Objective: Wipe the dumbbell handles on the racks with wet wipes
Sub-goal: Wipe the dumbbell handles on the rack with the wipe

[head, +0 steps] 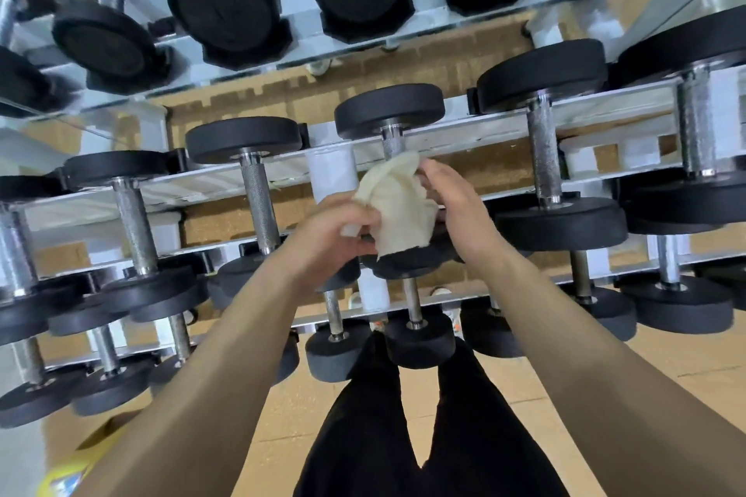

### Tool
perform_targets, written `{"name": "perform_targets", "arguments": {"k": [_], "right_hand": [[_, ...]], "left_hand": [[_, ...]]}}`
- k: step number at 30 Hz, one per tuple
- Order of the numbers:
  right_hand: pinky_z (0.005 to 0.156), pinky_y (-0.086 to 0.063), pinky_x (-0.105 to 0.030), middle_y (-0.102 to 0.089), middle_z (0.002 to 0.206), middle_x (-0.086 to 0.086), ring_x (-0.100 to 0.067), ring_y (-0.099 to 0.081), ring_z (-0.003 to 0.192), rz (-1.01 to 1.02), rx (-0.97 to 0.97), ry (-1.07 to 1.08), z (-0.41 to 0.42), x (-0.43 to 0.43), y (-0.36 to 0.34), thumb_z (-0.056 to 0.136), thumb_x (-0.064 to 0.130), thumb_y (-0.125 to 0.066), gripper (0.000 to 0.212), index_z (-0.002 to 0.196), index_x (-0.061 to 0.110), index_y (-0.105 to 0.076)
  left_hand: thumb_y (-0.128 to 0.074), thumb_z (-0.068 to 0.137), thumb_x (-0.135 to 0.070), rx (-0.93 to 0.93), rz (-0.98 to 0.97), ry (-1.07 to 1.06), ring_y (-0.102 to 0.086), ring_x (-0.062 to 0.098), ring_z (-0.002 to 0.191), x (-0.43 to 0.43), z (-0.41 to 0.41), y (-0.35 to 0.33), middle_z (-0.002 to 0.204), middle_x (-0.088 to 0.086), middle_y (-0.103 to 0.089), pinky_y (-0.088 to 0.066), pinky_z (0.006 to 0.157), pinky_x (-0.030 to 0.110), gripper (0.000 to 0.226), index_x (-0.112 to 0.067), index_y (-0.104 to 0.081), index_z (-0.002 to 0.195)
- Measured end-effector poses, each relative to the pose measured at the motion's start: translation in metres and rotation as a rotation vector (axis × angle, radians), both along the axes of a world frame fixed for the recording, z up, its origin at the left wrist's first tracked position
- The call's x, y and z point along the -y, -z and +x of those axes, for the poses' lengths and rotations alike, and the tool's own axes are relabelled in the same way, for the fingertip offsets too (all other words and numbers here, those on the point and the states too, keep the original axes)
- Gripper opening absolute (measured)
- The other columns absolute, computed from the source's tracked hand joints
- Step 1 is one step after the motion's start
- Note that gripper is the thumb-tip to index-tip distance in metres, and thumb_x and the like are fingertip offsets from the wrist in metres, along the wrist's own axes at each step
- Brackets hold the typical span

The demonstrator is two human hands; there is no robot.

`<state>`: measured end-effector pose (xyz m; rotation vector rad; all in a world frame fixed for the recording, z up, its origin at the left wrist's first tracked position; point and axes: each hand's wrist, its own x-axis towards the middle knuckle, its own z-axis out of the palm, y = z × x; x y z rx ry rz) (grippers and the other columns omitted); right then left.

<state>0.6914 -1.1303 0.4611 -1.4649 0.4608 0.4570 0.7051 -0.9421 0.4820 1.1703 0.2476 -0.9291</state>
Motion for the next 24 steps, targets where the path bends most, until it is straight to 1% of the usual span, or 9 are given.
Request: {"name": "perform_targets", "arguments": {"k": [2,4,7,10,12,17,20,22,24], "right_hand": [[0.088,-0.052,-0.03,-0.074,0.107,0.011,-0.01,-0.069,0.104,0.132,-0.068,-0.179,0.001,0.014,-0.005,0.097,0.053,-0.056,0.037,0.115,0.025,-0.07],[0.087,-0.054,-0.037,-0.075,0.113,-0.004,-0.022,-0.07,0.106,0.175,-0.1,-0.271,0.004,0.027,-0.001,0.09,0.042,-0.068,0.035,0.116,0.02,-0.072],[0.086,-0.058,-0.039,-0.075,0.11,-0.008,-0.025,-0.071,0.103,0.031,-0.07,-0.28,0.014,0.039,0.007,0.094,0.023,-0.069,0.022,0.114,0.016,-0.071],[0.066,-0.046,-0.022,-0.069,0.08,0.008,-0.004,-0.063,0.075,-0.373,0.02,-0.447,0.021,0.042,0.02,0.096,0.024,-0.068,0.013,0.083,0.027,-0.069],[0.059,-0.042,-0.024,-0.065,0.074,0.012,-0.005,-0.06,0.071,-0.576,0.009,-0.555,0.023,0.039,0.032,0.095,0.026,-0.068,0.02,0.076,0.03,-0.065],[0.073,-0.048,-0.034,-0.07,0.093,-0.007,-0.03,-0.064,0.097,-0.935,-0.002,-0.694,0.034,0.033,0.052,0.091,0.023,-0.068,0.008,0.085,0.027,-0.067],[0.072,-0.046,-0.033,-0.064,0.08,-0.003,-0.029,-0.062,0.093,-0.925,0.003,-0.698,0.042,0.034,0.051,0.086,0.022,-0.076,0.028,0.066,0.023,-0.056],[0.065,-0.041,-0.034,-0.059,0.071,-0.004,-0.026,-0.056,0.079,-0.844,0.021,-0.704,0.046,0.033,0.046,0.082,0.026,-0.082,0.031,0.067,0.011,-0.059],[0.062,-0.038,-0.035,-0.057,0.07,-0.009,-0.026,-0.052,0.072,-0.813,0.056,-0.712,0.048,0.031,0.044,0.082,0.027,-0.082,0.035,0.074,0.001,-0.06]], "left_hand": [[-0.064,0.067,-0.018,-0.121,-0.15,-0.096,-0.059,0.026,0.1,-0.001,0.006,0.005,0.104,0.013,-0.06,-0.053,0.081,0.035,0.052,0.0,-0.055,0.115],[-0.057,0.073,-0.018,-0.165,-0.105,-0.106,-0.065,0.024,0.087,-0.001,0.012,0.012,0.096,0.011,-0.068,-0.055,0.067,0.03,0.044,-0.002,-0.057,0.114],[-0.065,0.082,-0.029,-0.019,0.456,0.209,-0.064,0.018,0.071,-0.003,0.023,0.02,0.085,0.008,-0.068,-0.051,0.06,0.026,0.025,-0.013,-0.06,0.101],[-0.058,0.097,-0.027,0.194,0.794,0.487,-0.061,0.009,0.059,-0.001,0.029,0.038,0.073,0.0,-0.065,-0.043,0.051,0.021,0.014,-0.018,-0.063,0.088],[-0.058,0.099,-0.031,0.359,0.91,0.573,-0.058,0.01,0.065,0.004,0.031,0.048,0.07,-0.006,-0.062,-0.037,0.053,0.025,0.022,-0.025,-0.061,0.078],[-0.064,0.098,-0.034,0.444,0.891,0.537,-0.052,0.011,0.065,0.012,0.029,0.063,0.069,-0.005,-0.059,-0.033,0.05,0.016,0.029,-0.027,-0.06,0.07],[-0.066,0.096,-0.036,0.484,1.044,0.601,-0.059,0.021,0.077,0.014,0.03,0.07,0.078,0.002,-0.06,-0.038,0.059,0.03,0.025,-0.019,-0.059,0.079],[-0.066,0.094,-0.024,0.509,1.246,0.635,-0.063,0.032,0.096,0.014,0.035,0.074,0.093,0.009,-0.06,-0.043,0.069,0.031,0.009,-0.016,-0.061,0.093],[-0.065,0.093,-0.016,0.519,1.393,0.635,-0.063,0.037,0.104,0.016,0.036,0.074,0.109,0.015,-0.061,-0.044,0.073,0.034,0.02,-0.009,-0.062,0.111]]}}
